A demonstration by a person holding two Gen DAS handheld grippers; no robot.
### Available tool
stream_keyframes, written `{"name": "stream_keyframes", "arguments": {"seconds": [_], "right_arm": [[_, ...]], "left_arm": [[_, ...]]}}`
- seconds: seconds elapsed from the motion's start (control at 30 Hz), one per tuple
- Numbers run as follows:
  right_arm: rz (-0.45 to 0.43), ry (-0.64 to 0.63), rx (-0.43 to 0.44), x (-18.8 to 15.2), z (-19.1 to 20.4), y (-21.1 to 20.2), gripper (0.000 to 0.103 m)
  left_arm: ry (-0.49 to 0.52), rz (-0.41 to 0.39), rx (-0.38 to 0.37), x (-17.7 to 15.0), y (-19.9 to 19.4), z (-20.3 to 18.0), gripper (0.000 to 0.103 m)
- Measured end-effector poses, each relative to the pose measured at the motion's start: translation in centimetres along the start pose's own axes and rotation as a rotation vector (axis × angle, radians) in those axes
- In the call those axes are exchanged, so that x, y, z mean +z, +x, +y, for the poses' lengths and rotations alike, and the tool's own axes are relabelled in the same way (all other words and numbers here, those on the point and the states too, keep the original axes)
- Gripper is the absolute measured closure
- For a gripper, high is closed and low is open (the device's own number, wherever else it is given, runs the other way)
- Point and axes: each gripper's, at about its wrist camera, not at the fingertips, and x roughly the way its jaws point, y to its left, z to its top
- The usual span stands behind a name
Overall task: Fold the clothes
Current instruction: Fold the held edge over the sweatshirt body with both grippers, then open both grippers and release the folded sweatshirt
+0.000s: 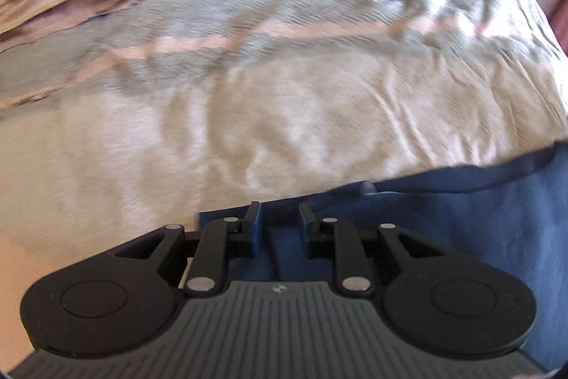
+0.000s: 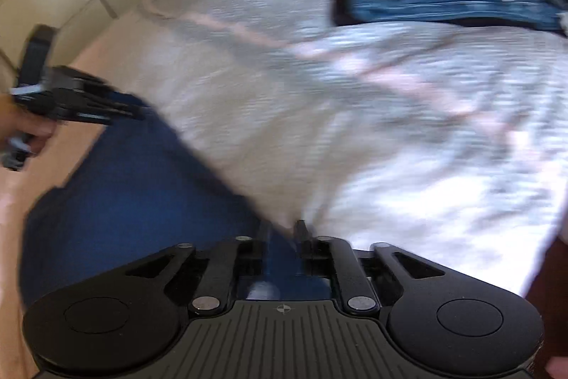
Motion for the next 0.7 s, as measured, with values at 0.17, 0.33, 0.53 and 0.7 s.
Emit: {"name": "stream_keyframes", "arguments": {"seconds": [0.17,0.33,0.53,0.7], "right_arm": [[0.002,-0.009,-0.013,0.2,-1.0,-1.2,0.061],[0.07,-0.047,0.141,-1.1,2.3,-1.0,0.06],[0.193,-0.02,0.128,-4.3,2.5,1.2,0.06],[0.175,-0.021,0.068,-6.4,2.6,-2.0,0.06]], "left_arm": [[-0.06,-0.001,0.027,-1.3,-3.0,-1.0,0.083],[-0.127,0.014,0.045,-3.9,-5.5,-2.9,0.083],[-0.199,0.07,0.11,-11.8,-6.7,-5.9,0.083],[-0.274,0.083,0.211,-17.2,-9.9,-5.5,0.082]]}}
